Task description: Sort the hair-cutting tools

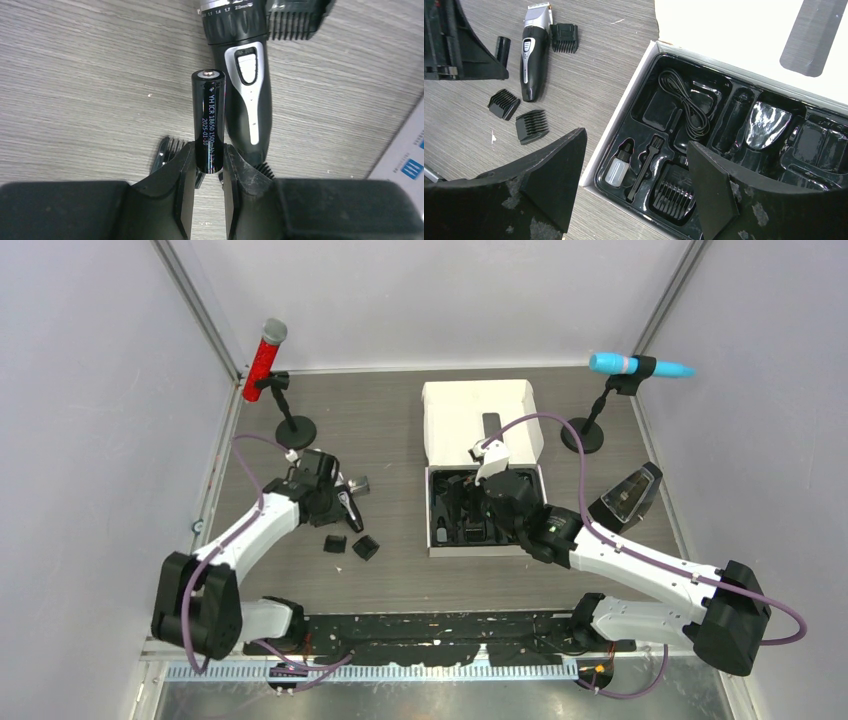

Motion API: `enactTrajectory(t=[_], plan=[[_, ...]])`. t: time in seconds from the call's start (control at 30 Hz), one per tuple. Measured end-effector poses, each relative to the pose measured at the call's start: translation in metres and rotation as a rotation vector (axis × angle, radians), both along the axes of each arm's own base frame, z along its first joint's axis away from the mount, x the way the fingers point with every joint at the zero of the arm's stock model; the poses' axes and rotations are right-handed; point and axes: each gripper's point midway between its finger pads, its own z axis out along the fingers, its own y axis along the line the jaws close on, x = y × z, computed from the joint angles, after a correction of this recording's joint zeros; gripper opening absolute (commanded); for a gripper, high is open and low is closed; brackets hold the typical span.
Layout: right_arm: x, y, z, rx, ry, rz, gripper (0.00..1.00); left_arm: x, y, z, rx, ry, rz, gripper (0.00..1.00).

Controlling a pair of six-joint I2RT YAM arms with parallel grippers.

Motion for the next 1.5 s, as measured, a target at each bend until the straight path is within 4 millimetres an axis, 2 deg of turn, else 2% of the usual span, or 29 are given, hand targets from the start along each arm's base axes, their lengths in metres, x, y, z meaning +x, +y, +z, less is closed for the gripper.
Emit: enactTrajectory(t=[0.17,0.27,0.63,0.77,1.0,1.17,1.33,1.5], plan=[[-0.001,0.002,0.000,0.005,0.003,0.010,0.83,-0.002,-0.003,0.025,-0.036,-0.130,-0.024,0.14],[-0.002,0.005,0.002,0.021,0.005,0.024,0.83,-0.005,-0.011,0.039,-0.063,-0.237,-0.078,0.14],[-0.012,0.027,0.016,0.135,0.026,0.106,0.82,-0.019,-0.090,0.110,-0.234,-0.615,-0.444,0.15],[-0.016,0.036,0.028,0.207,0.019,0.142,0.82,-0.029,-0.120,0.127,-0.291,-0.691,-0.558,0.15],[-0.024,0.046,0.046,0.324,0.003,0.184,0.79,-0.050,-0.162,0.136,-0.360,-0.732,-0.720,0.14],[-0.029,0.049,0.046,0.369,0.014,0.204,0.77,-0.062,-0.177,0.131,-0.364,-0.723,-0.794,0.14],[-0.031,0.053,0.051,0.400,0.018,0.218,0.72,-0.069,-0.190,0.138,-0.380,-0.737,-0.841,0.14],[-0.032,0.056,0.056,0.423,0.014,0.230,0.63,-0.076,-0.200,0.144,-0.393,-0.747,-0.881,0.14]])
